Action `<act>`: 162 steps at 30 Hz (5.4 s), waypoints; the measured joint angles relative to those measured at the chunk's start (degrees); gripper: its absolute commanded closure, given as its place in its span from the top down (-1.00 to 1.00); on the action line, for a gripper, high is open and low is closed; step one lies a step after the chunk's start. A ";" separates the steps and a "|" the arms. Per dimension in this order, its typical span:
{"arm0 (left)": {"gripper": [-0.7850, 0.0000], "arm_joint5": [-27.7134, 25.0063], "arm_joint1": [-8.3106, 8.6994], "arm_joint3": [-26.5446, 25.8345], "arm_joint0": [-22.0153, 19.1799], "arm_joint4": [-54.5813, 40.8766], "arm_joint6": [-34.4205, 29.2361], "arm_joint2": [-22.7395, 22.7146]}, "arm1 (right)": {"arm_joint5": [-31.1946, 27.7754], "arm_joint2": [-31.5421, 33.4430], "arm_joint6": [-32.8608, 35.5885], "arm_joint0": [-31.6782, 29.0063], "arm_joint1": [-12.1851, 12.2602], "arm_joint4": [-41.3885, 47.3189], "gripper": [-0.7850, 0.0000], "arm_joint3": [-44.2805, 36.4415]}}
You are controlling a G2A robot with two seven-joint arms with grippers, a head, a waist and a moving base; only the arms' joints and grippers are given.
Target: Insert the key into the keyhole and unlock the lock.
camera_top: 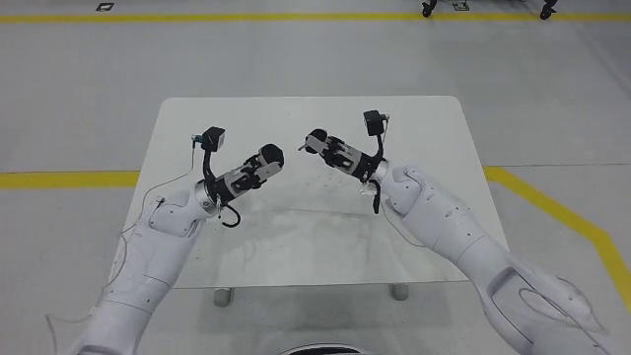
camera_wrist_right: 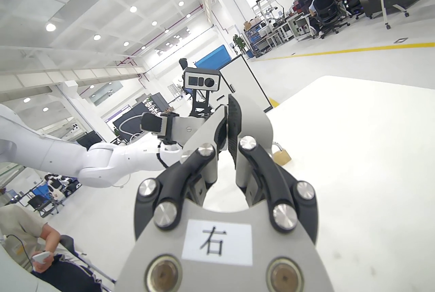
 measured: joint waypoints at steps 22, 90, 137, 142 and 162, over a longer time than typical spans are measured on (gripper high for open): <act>-0.16 0.00 -1.39 3.67 -2.07 9.98 8.17 2.04 | 0.00 -2.09 11.12 1.95 -1.87 10.23 -1.00 2.26; -1.00 0.00 -0.82 8.10 -4.40 8.51 9.11 3.60 | 0.00 1.55 25.69 2.08 -4.55 13.55 -0.40 4.42; 1.00 24.72 5.74 -29.47 25.21 56.98 18.90 -22.60 | 0.00 14.57 33.79 -0.95 -3.49 14.16 -1.00 3.07; 1.00 41.34 5.32 -35.87 27.69 69.82 13.01 -19.77 | 0.00 14.57 33.79 -0.95 -3.49 14.16 -1.00 3.07; -0.36 53.30 2.69 -21.63 12.25 76.83 6.44 -5.55 | 0.00 14.57 33.79 -0.95 -3.49 14.16 -1.00 3.07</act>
